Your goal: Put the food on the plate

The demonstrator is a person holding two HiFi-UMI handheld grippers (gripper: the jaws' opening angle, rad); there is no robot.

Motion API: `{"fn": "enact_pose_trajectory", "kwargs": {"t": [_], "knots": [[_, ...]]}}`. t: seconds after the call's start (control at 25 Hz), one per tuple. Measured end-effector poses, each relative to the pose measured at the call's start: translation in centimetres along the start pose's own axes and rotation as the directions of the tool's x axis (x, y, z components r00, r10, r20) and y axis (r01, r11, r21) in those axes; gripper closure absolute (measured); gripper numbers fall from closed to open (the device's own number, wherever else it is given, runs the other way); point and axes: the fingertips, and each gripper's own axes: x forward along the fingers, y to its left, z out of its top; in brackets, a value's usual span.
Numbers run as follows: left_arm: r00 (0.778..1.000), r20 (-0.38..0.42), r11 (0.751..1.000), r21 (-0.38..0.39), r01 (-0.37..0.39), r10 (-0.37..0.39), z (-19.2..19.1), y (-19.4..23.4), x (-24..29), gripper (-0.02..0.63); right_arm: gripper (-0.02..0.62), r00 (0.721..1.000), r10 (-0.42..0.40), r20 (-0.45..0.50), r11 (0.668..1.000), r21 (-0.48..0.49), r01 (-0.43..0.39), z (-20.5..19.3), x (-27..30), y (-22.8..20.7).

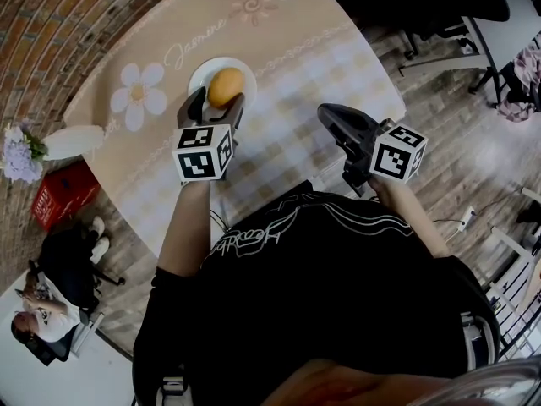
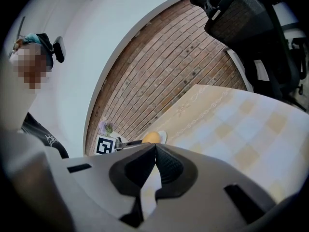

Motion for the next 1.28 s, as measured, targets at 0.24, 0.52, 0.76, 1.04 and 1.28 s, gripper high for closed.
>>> {"fn": "enact_pose_trajectory", "kwargs": {"t": [0.24,0.52,0.76,1.04,1.28], "knots": [[0.998,0.060,1.000,-0.021,-0.005,0.007,0.9,0.0,-1.2,0.279,0.598,1.000,0.026,0.008,1.000,-0.001,-0.026,-0.4,-0.2,0.8],[0.992,0.120,0.986,-0.165,-0.007,0.027,1.5,0.0,-4.9,0.279,0.598,0.997,0.078,0.024,0.992,-0.105,-0.075,0.8,-1.5,3.4],[0.974,0.224,0.964,-0.248,0.091,-0.034,3.2,-2.6,-10.4,0.283,0.599,0.992,0.126,0.023,0.967,-0.226,-0.117,2.2,-2.7,7.0],[0.924,0.324,0.947,-0.179,0.268,-0.201,6.2,-8.5,-17.5,0.389,0.600,0.977,0.213,0.031,0.931,-0.309,-0.193,3.8,-4.4,12.1],[0.861,0.387,0.910,-0.112,0.399,-0.329,7.8,-13.3,-22.2,0.521,0.600,0.956,0.293,0.032,0.882,-0.396,-0.257,4.9,-6.0,16.9]]}}
